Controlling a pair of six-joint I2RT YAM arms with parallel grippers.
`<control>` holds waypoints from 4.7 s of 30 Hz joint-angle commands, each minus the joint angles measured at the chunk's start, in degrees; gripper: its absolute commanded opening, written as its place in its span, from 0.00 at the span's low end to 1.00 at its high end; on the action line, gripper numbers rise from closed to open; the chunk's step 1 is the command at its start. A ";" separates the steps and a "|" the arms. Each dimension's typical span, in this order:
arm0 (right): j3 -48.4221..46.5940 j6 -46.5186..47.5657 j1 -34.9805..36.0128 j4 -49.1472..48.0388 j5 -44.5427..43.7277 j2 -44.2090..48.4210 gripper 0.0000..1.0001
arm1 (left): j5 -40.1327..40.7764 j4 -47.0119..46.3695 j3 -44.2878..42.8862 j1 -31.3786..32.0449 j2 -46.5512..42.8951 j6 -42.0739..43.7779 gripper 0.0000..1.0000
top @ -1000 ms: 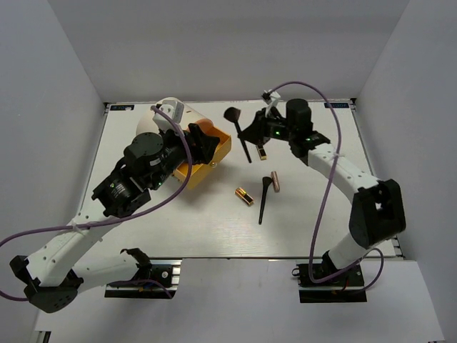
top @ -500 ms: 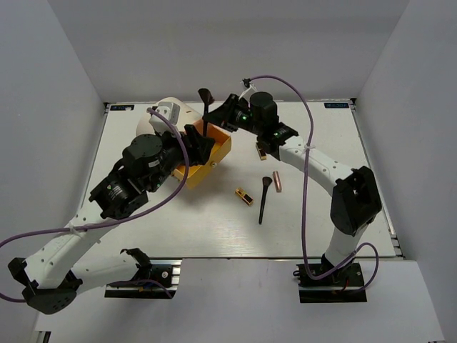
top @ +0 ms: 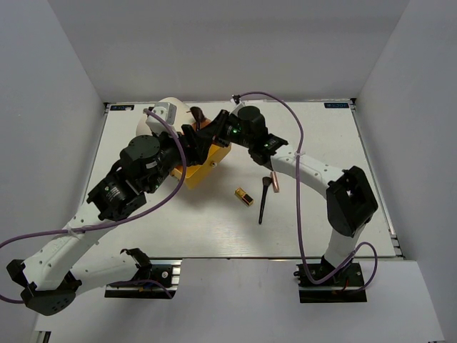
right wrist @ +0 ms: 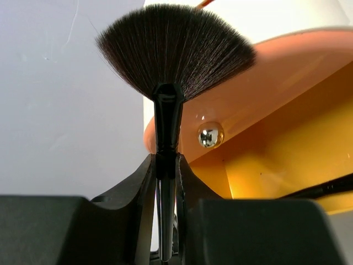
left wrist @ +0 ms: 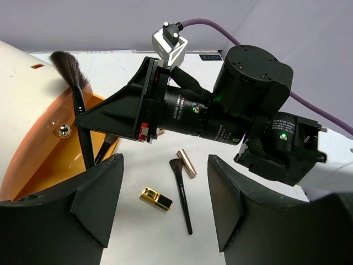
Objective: Organize the makeup
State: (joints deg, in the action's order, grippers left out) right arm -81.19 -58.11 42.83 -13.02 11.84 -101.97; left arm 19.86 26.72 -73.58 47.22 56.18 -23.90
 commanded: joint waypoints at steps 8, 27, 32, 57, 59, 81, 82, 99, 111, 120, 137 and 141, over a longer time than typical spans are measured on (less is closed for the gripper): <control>2.17 1.06 -0.03 -6.49 -2.61 -2.35 0.03 | 0.89 -0.09 0.19 0.24 -1.34 -0.45 0.72; 3.84 2.73 -0.03 -9.57 -0.41 -2.44 0.41 | 0.10 0.17 0.10 0.24 -1.25 -0.97 0.73; 4.02 2.82 -0.03 -9.49 -0.06 -2.18 0.41 | 0.01 0.44 0.28 0.24 -1.60 -1.41 0.73; 6.48 26.45 -8.28 -9.86 -2.25 10.11 0.36 | -9.37 2.20 -3.14 0.24 6.47 -1.50 0.70; 9.28 31.02 -11.09 -7.82 -7.16 12.40 0.07 | -12.20 1.32 -3.32 0.24 10.07 -1.59 0.60; 16.67 49.93 -41.33 31.21 12.33 14.26 0.22 | -26.02 1.93 -16.66 8.76 56.12 1.93 0.71; 16.68 49.85 -41.33 31.04 12.68 14.43 0.22 | -24.88 2.63 -17.55 8.76 57.27 1.93 0.72; 18.87 48.26 -43.78 29.19 16.73 15.22 0.26 | -14.23 9.40 -23.80 9.82 64.93 0.61 0.66; 19.40 47.47 -43.97 28.75 17.43 15.58 0.26 | -12.40 12.12 -25.55 9.82 69.85 -0.36 0.42; 19.75 46.86 -44.24 28.31 17.96 15.93 0.26 | -8.96 14.51 -26.70 9.82 69.43 -1.59 0.22; 20.28 49.14 -44.32 28.92 20.59 15.40 0.43 | 8.78 16.78 -37.43 4.81 44.64 5.17 0.03; 20.63 49.23 -44.23 29.01 21.47 15.05 0.45 | 10.55 18.89 -36.90 -0.36 41.55 12.28 0.04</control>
State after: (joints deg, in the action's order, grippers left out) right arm -60.95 -9.87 -1.17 16.60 31.27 -87.68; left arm 25.34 41.25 -110.34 50.19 99.20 -17.85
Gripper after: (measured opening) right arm 0.443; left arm 0.277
